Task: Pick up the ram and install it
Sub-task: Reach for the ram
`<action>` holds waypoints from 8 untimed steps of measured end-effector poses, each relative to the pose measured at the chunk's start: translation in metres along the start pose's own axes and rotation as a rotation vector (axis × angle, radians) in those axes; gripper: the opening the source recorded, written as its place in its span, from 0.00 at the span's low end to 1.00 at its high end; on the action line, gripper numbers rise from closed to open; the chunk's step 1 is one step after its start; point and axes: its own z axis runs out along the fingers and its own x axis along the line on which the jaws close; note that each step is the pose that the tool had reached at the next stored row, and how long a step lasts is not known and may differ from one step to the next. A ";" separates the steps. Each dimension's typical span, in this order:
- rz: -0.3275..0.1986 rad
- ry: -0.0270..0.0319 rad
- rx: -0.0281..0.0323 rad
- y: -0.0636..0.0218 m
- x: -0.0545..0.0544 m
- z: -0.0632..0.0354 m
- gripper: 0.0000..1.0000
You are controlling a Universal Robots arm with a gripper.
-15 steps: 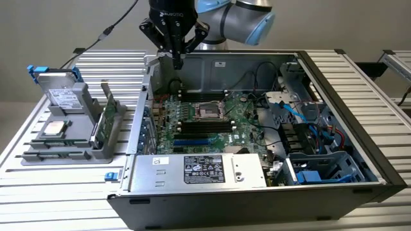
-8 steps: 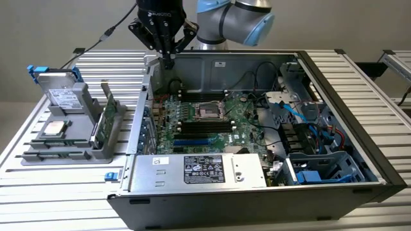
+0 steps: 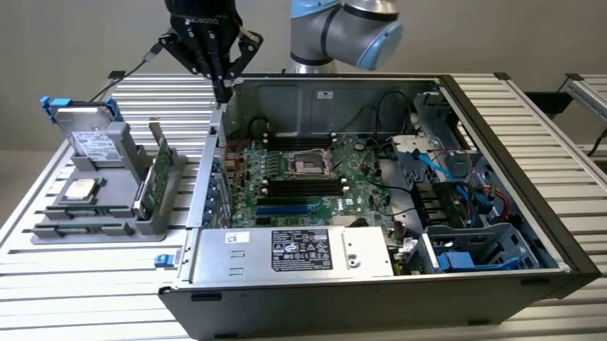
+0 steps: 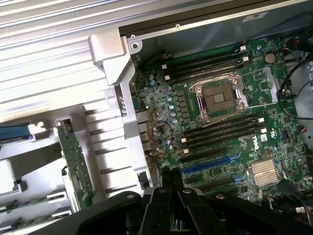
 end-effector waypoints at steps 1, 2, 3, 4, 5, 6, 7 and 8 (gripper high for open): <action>0.000 -0.0008 -0.0002 -0.0012 0.004 -0.0002 0.10; 0.000 -0.0016 -0.0004 -0.0025 0.009 -0.0005 0.10; 0.000 -0.0017 -0.0004 -0.0038 0.013 -0.0008 0.10; 0.000 -0.0016 -0.0004 -0.0052 0.017 -0.0011 0.10; 0.000 -0.0017 -0.0005 -0.0067 0.021 -0.0013 0.10; 0.000 -0.0016 -0.0005 -0.0082 0.026 -0.0016 0.10; 0.000 -0.0016 -0.0004 -0.0097 0.030 -0.0019 0.10; 0.000 -0.0016 -0.0004 -0.0112 0.035 -0.0022 0.10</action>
